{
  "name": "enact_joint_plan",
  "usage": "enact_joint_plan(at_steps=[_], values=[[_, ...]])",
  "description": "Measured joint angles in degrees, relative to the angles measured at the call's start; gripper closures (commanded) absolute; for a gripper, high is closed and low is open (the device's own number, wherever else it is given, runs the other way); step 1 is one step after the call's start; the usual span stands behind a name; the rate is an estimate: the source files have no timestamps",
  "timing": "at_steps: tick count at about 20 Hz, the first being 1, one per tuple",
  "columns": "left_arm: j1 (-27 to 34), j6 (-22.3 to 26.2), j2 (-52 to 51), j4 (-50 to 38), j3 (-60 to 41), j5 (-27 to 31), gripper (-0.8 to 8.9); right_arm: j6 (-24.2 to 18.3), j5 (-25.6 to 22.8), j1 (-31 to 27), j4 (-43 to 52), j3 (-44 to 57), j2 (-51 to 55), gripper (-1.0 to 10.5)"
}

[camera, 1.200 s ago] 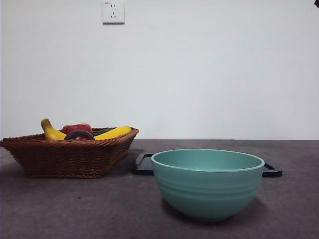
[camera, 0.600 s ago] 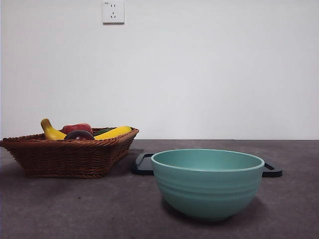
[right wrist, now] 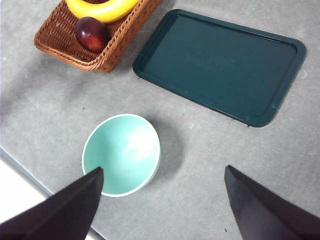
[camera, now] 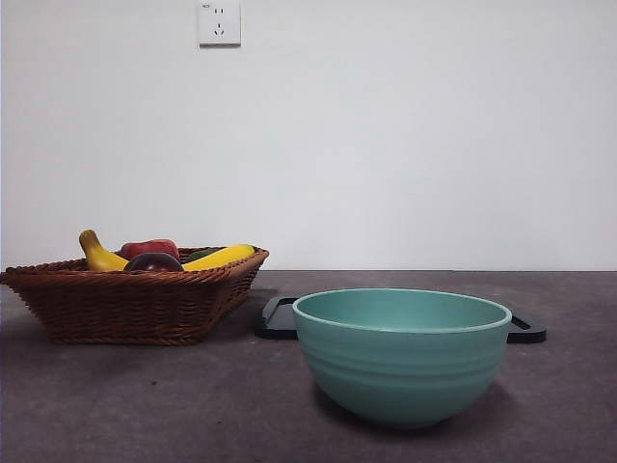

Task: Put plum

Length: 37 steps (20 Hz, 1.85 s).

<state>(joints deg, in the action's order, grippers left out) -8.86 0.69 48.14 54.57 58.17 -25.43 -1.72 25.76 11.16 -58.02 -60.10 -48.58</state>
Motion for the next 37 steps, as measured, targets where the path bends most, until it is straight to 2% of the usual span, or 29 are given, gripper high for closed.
enact_joint_plan(at_steps=[3,5,12,16,20,29,37], values=[[-1.7,-0.2,4.5,0.1,2.7,0.7,3.57,0.0,0.0,0.0,0.0,0.0,0.0,5.6],[-3.4,-0.2,9.1,-0.1,6.1,3.1,3.85,0.0,0.0,0.0,0.1,0.0,0.0,5.6],[-7.8,-0.4,28.4,-1.7,16.8,10.7,3.76,0.0,0.0,0.1,0.2,0.0,0.0,5.6],[-8.3,-1.1,37.4,-4.1,17.9,14.7,3.77,0.0,0.0,0.1,0.2,0.0,0.0,5.6],[-8.3,-1.5,44.2,-7.1,17.9,15.2,3.76,0.0,0.0,0.1,0.2,0.0,0.0,5.6],[-9.4,-2.5,52.2,-14.4,17.9,16.7,3.76,0.0,0.0,0.1,0.2,0.0,0.0,5.6],[-10.1,-3.1,55.2,-15.5,17.9,19.1,3.76,0.0,0.0,0.1,0.2,0.0,0.0,5.6]])
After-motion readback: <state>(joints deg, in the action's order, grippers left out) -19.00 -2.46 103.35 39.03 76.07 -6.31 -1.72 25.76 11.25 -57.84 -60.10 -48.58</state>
